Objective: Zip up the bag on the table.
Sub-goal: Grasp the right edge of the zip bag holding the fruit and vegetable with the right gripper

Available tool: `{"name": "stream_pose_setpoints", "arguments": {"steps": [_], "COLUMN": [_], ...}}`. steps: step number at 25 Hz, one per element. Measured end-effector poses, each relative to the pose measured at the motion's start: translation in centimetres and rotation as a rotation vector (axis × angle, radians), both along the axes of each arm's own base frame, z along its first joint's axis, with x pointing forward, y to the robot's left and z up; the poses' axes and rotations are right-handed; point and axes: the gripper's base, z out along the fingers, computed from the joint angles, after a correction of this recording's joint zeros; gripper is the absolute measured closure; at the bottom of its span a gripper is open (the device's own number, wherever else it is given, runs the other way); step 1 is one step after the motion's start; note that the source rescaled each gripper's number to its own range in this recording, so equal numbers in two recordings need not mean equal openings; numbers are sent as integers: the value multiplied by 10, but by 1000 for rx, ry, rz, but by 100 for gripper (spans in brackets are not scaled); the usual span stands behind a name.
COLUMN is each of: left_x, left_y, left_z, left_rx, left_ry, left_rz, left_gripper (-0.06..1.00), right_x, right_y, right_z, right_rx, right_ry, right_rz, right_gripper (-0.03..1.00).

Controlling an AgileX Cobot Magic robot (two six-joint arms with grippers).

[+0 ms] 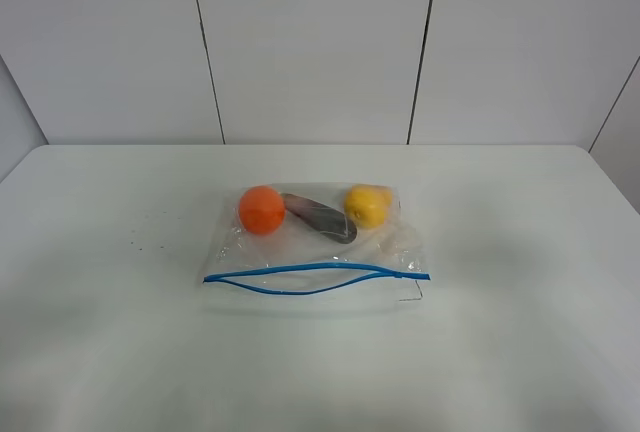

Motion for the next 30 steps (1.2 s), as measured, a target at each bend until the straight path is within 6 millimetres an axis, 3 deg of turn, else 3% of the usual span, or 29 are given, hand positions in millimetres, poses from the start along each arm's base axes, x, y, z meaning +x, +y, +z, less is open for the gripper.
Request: {"name": "stream_pose_setpoints", "arguments": {"steps": [3,7,13,16,22,30], "left_x": [0,0,0,0,0,0], "left_y": [0,0,0,0,0,0], "left_z": [0,0,0,0,0,0], "left_rx": [0,0,0,0,0,0], "left_ry": [0,0,0,0,0,0], "left_rz": [0,0,0,0,0,0], "left_gripper": [-6,-6,-6,-6,-6,-6], "right_x": [42,100,179,211,251,271], "right_y": [5,7,8,9,19,38], "right_z": [7,0,-37,-68,-125,-174], "right_rx": [52,81,77,62,131,388], "right_ry": [141,300,459,526,635,667], "right_rz": [15,14,24,66,169,288], "right_gripper": [0,0,0,0,0,0]}}
